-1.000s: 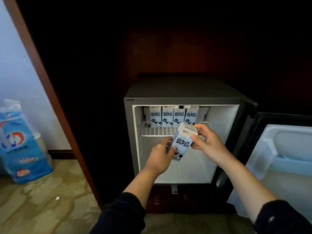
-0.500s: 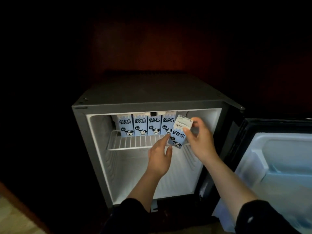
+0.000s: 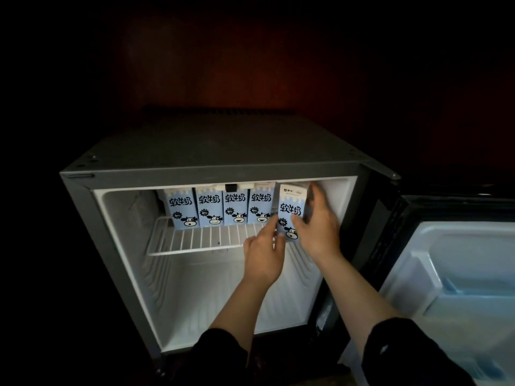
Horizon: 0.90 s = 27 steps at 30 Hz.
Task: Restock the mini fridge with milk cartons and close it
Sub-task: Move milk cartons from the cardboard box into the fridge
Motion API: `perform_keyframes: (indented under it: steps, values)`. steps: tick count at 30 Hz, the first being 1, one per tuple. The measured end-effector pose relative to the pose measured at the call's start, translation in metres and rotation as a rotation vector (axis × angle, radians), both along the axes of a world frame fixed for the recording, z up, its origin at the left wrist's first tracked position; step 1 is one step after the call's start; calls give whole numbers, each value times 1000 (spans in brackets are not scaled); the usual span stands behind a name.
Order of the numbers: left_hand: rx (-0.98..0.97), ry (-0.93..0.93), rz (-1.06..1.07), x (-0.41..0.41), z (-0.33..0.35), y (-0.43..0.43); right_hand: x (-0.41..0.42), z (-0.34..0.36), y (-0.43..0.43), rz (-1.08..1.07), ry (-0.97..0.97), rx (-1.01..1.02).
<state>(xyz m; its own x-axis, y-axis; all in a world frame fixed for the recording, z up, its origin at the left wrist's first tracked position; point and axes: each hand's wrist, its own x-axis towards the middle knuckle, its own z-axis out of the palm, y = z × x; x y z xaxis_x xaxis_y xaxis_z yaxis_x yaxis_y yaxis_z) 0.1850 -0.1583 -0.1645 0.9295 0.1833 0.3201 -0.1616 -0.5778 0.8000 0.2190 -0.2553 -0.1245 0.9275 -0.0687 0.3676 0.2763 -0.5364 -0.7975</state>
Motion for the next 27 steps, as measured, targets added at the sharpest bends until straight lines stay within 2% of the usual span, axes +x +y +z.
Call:
perform_keyframes:
  steps: [5,20,27]
  values:
    - [11,1,-2,4,-1,-1,7,-18,1,-29,99,-79]
    - [-43,2,4,21,-12,6,27,-36,13,-69,63,-65]
    - [406,37,2,25,-16,15,37,-35,18,-93,66,-93]
